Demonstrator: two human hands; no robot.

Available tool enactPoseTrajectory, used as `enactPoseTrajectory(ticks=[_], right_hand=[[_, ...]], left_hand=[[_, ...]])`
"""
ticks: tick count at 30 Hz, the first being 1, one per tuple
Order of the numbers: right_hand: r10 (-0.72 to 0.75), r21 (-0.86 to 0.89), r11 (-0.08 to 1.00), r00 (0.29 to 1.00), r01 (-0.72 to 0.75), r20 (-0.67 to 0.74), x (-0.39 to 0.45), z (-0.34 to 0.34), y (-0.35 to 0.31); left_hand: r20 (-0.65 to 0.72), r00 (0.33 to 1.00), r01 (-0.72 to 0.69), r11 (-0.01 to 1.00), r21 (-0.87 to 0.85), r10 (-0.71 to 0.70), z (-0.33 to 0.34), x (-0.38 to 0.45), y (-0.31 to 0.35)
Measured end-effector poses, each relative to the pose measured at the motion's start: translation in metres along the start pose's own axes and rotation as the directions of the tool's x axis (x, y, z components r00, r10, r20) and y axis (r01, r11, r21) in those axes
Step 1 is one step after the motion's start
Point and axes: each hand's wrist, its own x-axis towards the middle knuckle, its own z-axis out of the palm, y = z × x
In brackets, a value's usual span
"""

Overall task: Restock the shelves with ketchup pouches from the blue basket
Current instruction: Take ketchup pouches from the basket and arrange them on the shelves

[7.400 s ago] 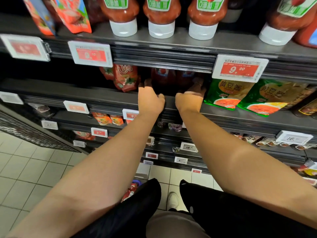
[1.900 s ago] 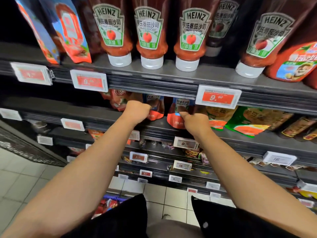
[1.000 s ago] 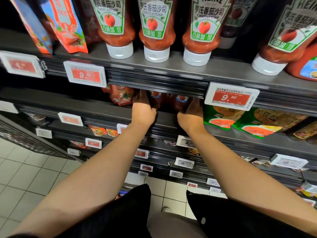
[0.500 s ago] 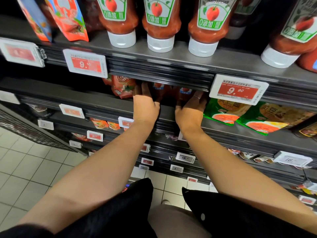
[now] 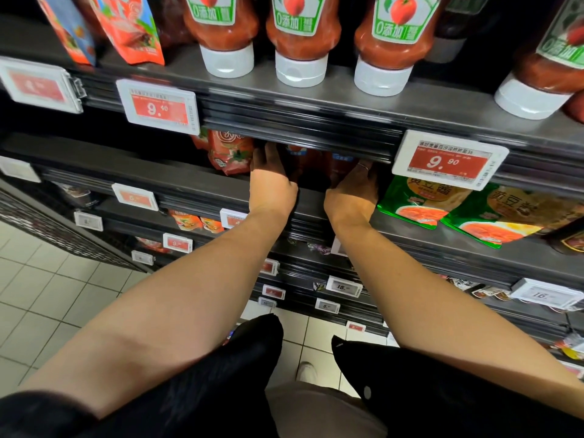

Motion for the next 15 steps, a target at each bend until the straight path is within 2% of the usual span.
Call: enactPoseTrajectory(ticks=[7,10,12,13,15], right_hand=[[-0.044,-0.018,0.999,0.998,0.045,0.038,-0.005,-0.007,0.006],[-0.05,0.109,0.993,0.998,0.046,0.035,-0.015,-0.015,0.012],[-0.059,0.144,0.988,0.998,0.053,0.035,-0.023,-0.02,0.016],[-0.068,0.121,0.991,0.997,0.062,0.044,-0.027,-0.021,0.019],[-0.064,0.05,0.997,0.997,0.061,0.047,-0.036,-0.024,0.023]], left_hand=[[-0.036,0.999,0.031,0.989,-0.142,-0.036,-0.003,-0.002,-0.002],[-0.025,0.999,0.022,0.998,-0.055,-0.023,-0.01,-0.01,-0.002],[-0.074,0.997,-0.031,0.999,-0.028,0.029,-0.017,-0.019,-0.003],[-0.111,0.992,-0.063,0.996,-0.063,0.055,-0.021,-0.027,-0.005],[-0.16,0.985,-0.104,0.965,-0.241,0.066,-0.031,-0.048,-0.017]])
